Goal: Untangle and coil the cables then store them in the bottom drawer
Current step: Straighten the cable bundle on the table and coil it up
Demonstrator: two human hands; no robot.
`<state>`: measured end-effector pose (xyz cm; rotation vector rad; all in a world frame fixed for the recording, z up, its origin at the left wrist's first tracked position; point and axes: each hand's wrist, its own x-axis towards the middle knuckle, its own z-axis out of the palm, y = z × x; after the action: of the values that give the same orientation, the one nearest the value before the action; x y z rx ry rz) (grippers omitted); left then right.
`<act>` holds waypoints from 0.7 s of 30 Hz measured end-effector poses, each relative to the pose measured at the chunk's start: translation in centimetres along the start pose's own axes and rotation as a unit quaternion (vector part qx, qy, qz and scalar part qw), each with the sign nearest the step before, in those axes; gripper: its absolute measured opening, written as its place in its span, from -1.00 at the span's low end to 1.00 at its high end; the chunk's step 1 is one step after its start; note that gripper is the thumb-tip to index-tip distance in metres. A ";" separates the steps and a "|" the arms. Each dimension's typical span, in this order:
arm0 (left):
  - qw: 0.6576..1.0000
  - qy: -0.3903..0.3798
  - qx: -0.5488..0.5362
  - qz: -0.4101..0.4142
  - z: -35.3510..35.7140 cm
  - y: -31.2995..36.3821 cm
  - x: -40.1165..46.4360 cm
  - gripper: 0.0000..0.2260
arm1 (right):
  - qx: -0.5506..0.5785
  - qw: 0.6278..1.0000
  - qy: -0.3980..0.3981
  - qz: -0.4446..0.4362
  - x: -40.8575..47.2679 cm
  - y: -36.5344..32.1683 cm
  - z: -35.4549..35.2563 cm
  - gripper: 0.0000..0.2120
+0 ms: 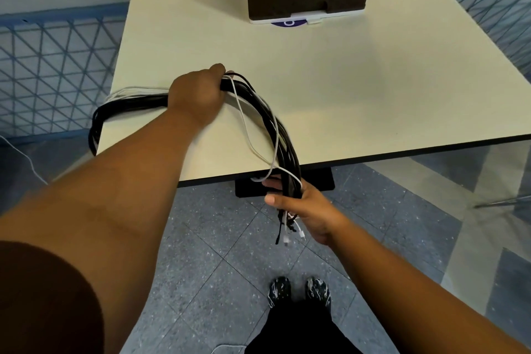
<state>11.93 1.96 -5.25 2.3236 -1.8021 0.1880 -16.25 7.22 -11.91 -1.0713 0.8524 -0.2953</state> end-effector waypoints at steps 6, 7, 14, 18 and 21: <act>1.000 0.000 -0.001 0.000 0.3 -0.2 0.1 -0.90 | -0.040 0.998 -0.055 0.017 0.6 -0.2 1.8 -0.57; 1.000 -0.002 0.000 0.000 0.3 -0.2 0.1 -0.89 | -0.052 0.997 -0.050 0.020 0.6 -0.1 2.1 -0.64; 1.000 -0.015 -0.012 0.001 -0.2 -0.1 0.0 -0.81 | -0.106 0.993 0.019 0.054 -1.8 2.4 -0.4 -0.83; 1.000 -0.005 -0.020 0.009 -0.1 -0.1 0.0 -0.84 | -0.193 0.980 0.008 0.043 -3.7 2.2 -3.3 -0.85; 1.000 0.004 -0.017 0.013 0.3 -0.4 -0.1 -0.89 | -0.233 0.970 0.014 0.065 -4.9 1.3 -5.4 -0.85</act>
<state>12.29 2.06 -5.59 2.2743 -1.8179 0.1703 -23.68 7.30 -11.88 -1.4393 1.0427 0.0053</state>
